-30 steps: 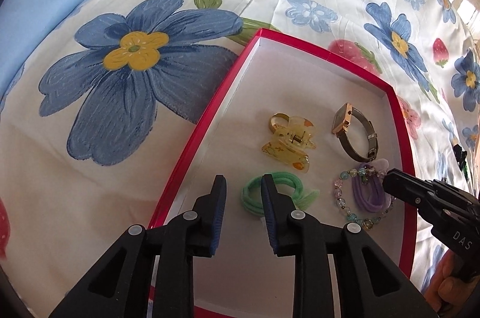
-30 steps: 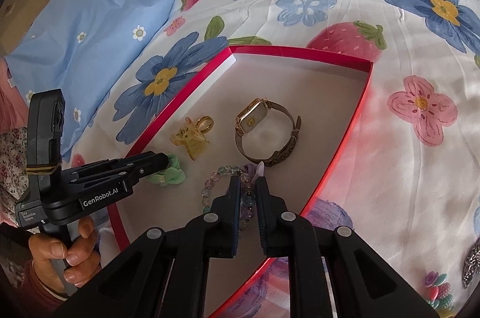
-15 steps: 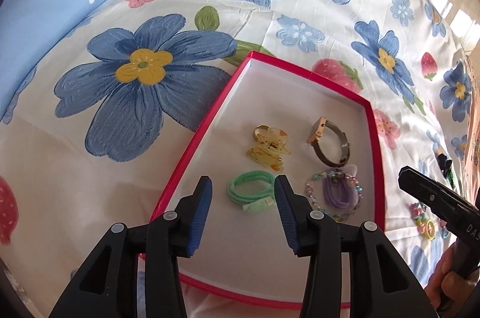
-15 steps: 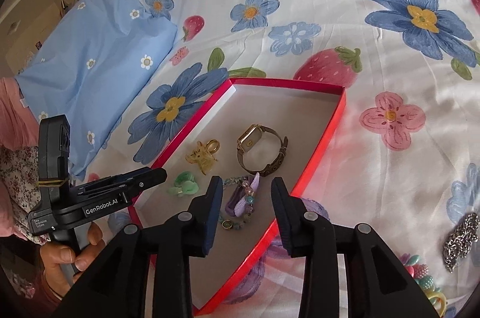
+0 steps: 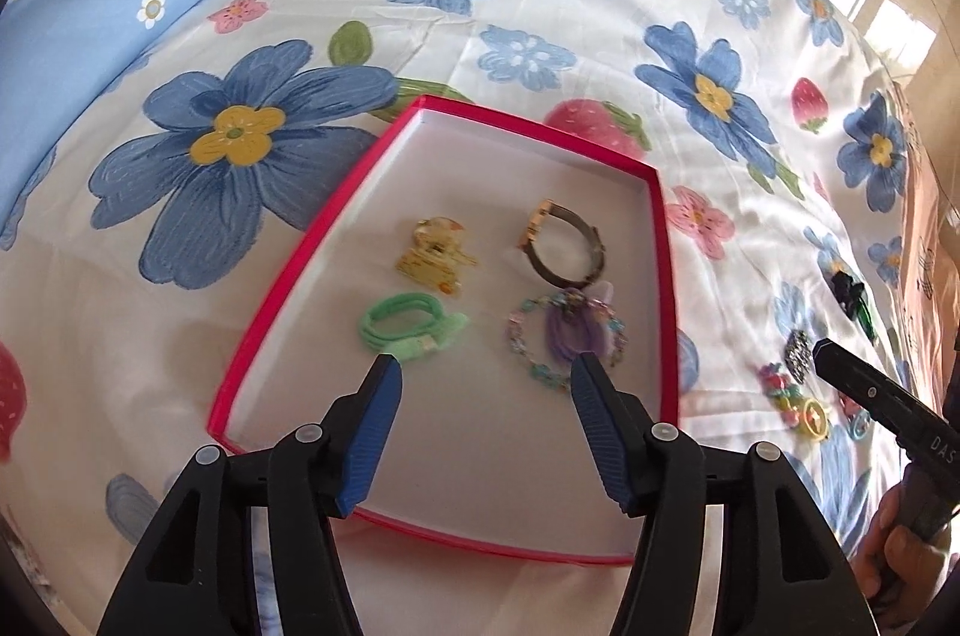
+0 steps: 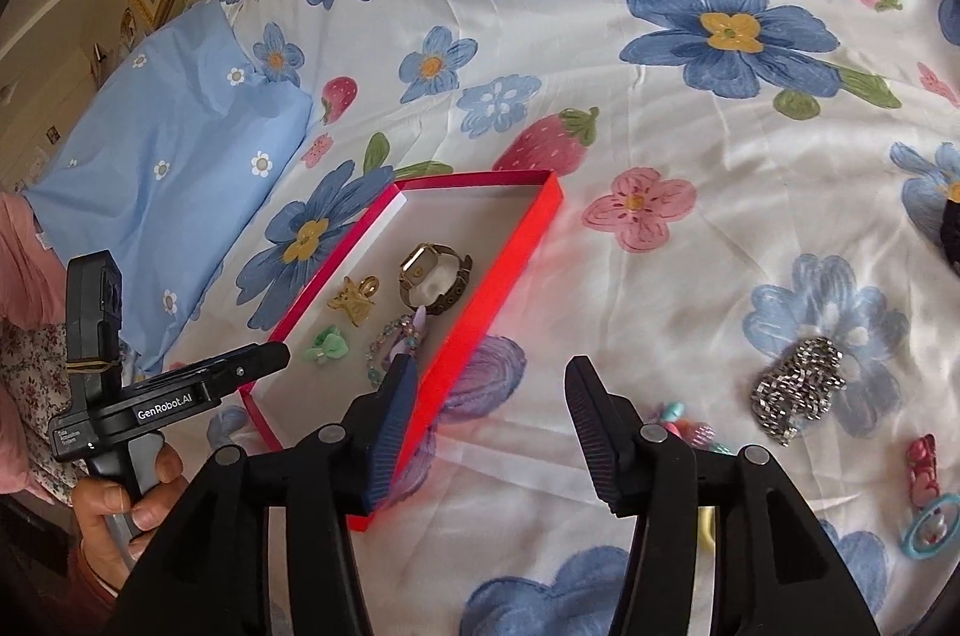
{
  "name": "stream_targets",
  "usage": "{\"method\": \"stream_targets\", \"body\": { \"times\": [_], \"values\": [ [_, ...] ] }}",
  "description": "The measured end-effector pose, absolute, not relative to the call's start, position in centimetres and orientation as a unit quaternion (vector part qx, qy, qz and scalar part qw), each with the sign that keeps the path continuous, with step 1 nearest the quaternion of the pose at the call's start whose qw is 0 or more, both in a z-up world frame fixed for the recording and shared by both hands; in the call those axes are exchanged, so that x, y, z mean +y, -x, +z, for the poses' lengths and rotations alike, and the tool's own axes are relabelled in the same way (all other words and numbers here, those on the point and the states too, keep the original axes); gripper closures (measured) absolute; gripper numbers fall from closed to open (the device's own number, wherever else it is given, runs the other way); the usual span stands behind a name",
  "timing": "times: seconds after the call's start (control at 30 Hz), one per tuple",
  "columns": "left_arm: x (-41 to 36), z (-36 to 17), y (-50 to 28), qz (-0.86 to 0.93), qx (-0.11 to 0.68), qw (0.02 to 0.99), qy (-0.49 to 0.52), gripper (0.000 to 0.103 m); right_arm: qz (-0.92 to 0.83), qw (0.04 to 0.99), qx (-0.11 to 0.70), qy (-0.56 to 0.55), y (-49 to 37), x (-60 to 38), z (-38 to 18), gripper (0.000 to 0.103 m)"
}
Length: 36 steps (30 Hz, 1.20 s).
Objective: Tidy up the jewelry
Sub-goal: 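Grasp the pastel beaded bracelet with the left tool while the right tool grasps the blue hair tie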
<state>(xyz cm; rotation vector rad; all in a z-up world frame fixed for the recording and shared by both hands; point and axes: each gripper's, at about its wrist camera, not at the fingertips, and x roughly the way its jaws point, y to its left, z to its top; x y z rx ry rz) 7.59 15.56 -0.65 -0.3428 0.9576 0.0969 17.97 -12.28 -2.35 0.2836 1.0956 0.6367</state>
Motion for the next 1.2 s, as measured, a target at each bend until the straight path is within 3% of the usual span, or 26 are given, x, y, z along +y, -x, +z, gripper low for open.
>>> {"method": "stream_targets", "body": {
  "times": [0.77, 1.2],
  "values": [
    [6.6, 0.5, -9.2, -0.036, 0.477, 0.872, 0.104, 0.040, 0.166, 0.826, 0.511, -0.170, -13.2, -27.1, -2.9, 0.046],
    [1.8, -1.2, -12.1, -0.072, 0.501, 0.860, 0.072, 0.040, 0.126, 0.840, 0.515, -0.115, -12.3, -29.7, -3.7, 0.046]
  ]
}}
